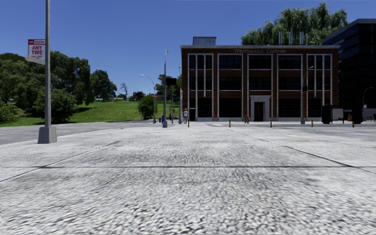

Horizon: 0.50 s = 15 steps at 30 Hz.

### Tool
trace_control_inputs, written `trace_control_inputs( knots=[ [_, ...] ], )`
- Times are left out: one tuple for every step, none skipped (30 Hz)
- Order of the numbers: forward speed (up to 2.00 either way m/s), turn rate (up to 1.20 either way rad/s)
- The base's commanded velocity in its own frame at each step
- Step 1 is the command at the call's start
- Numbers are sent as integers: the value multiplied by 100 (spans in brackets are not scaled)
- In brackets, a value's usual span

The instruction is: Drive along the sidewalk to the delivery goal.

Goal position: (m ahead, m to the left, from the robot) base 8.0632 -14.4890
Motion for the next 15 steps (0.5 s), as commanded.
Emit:
trace_control_inputs(
  knots=[
    [200,0],
    [200,0],
    [200,0],
    [200,0],
    [200,0],
    [200,0],
    [200,0],
    [200,0],
    [200,0],
    [200,0],
    [200,0],
    [200,0],
    [200,0],
    [200,0],
    [200,0]
  ],
)
